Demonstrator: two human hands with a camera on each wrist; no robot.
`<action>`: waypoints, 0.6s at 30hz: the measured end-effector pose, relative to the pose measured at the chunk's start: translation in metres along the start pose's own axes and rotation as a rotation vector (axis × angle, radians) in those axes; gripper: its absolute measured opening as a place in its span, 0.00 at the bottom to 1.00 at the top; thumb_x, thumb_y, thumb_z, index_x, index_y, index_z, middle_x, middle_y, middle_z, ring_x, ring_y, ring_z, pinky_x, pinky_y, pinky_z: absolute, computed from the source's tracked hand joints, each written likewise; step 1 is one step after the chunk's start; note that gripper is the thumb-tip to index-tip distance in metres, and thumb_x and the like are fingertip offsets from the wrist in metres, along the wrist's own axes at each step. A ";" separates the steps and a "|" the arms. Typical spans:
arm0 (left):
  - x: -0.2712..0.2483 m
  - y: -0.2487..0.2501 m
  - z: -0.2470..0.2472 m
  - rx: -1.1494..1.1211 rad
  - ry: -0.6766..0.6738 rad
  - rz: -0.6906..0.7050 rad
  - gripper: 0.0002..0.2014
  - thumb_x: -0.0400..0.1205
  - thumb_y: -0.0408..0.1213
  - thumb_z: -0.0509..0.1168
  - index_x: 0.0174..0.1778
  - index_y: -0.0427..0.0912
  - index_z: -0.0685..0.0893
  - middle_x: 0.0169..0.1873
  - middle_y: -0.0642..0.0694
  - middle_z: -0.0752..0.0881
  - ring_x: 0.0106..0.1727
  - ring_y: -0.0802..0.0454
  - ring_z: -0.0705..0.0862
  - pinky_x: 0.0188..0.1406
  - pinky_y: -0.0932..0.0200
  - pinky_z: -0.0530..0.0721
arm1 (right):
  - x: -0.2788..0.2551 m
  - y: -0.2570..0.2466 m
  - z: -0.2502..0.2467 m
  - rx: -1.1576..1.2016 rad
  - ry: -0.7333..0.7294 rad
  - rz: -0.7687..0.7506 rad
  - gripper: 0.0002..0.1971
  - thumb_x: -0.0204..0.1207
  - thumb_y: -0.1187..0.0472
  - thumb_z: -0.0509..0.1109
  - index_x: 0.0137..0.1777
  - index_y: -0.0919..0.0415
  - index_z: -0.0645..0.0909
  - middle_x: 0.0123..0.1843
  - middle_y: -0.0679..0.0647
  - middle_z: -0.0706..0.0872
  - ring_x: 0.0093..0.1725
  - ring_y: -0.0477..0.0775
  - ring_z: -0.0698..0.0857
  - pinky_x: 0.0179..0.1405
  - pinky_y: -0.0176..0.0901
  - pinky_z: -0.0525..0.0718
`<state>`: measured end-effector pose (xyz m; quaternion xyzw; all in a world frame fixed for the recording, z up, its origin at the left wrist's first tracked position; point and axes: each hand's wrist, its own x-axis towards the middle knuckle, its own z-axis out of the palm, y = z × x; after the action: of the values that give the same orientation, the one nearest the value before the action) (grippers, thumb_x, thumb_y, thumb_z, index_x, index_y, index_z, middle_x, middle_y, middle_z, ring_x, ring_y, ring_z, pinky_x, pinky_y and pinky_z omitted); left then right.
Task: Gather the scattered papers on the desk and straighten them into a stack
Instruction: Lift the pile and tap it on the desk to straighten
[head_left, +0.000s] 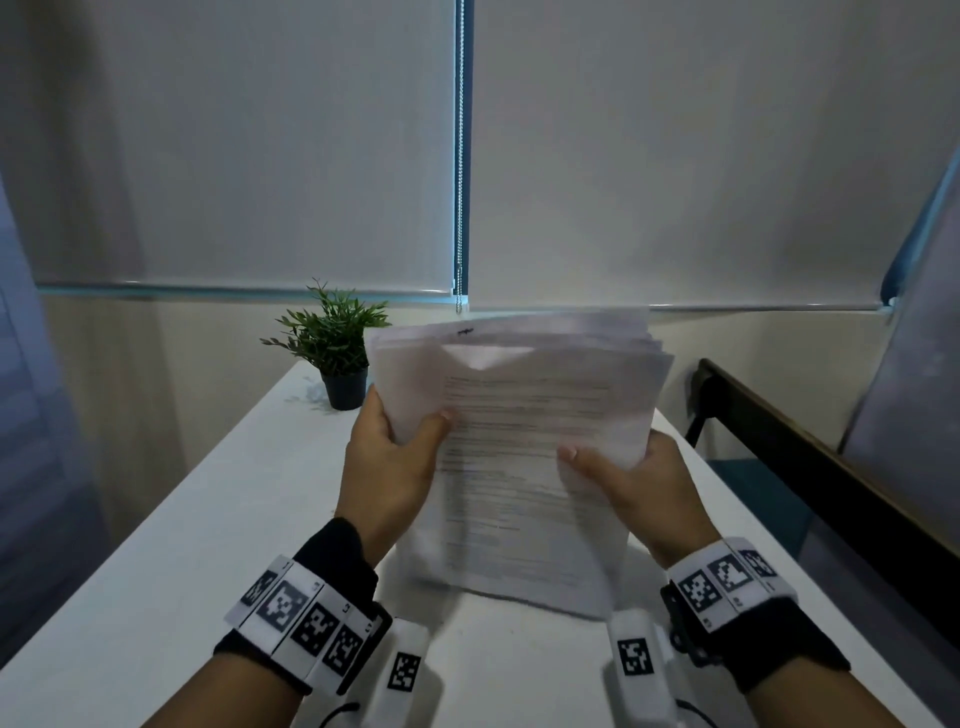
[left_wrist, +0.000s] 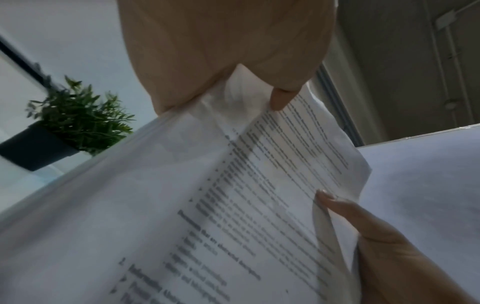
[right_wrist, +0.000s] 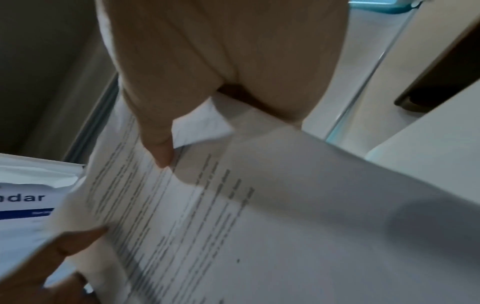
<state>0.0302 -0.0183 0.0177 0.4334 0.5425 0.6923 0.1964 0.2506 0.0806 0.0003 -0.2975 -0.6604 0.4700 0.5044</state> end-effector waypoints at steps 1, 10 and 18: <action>-0.003 -0.003 0.000 0.009 -0.017 -0.031 0.19 0.82 0.39 0.72 0.69 0.51 0.81 0.58 0.52 0.91 0.60 0.52 0.89 0.62 0.47 0.89 | -0.002 0.005 0.001 -0.002 -0.001 0.027 0.11 0.72 0.64 0.84 0.52 0.53 0.92 0.49 0.48 0.97 0.50 0.52 0.96 0.47 0.42 0.93; -0.005 -0.005 -0.006 -0.046 -0.044 -0.017 0.20 0.80 0.33 0.74 0.65 0.53 0.77 0.54 0.53 0.91 0.53 0.58 0.91 0.47 0.61 0.90 | -0.008 0.002 -0.001 0.133 -0.053 0.042 0.20 0.64 0.62 0.83 0.57 0.59 0.91 0.55 0.57 0.96 0.55 0.60 0.95 0.56 0.58 0.92; 0.003 0.014 -0.008 -0.004 -0.023 0.098 0.22 0.82 0.32 0.71 0.69 0.52 0.78 0.57 0.53 0.89 0.56 0.55 0.90 0.55 0.49 0.92 | -0.003 -0.013 -0.001 0.104 -0.088 -0.048 0.17 0.65 0.68 0.83 0.55 0.58 0.90 0.52 0.56 0.97 0.52 0.58 0.96 0.51 0.48 0.95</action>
<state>0.0245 -0.0249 0.0313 0.4672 0.5166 0.6972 0.1695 0.2537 0.0739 0.0110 -0.2340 -0.6634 0.5042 0.5009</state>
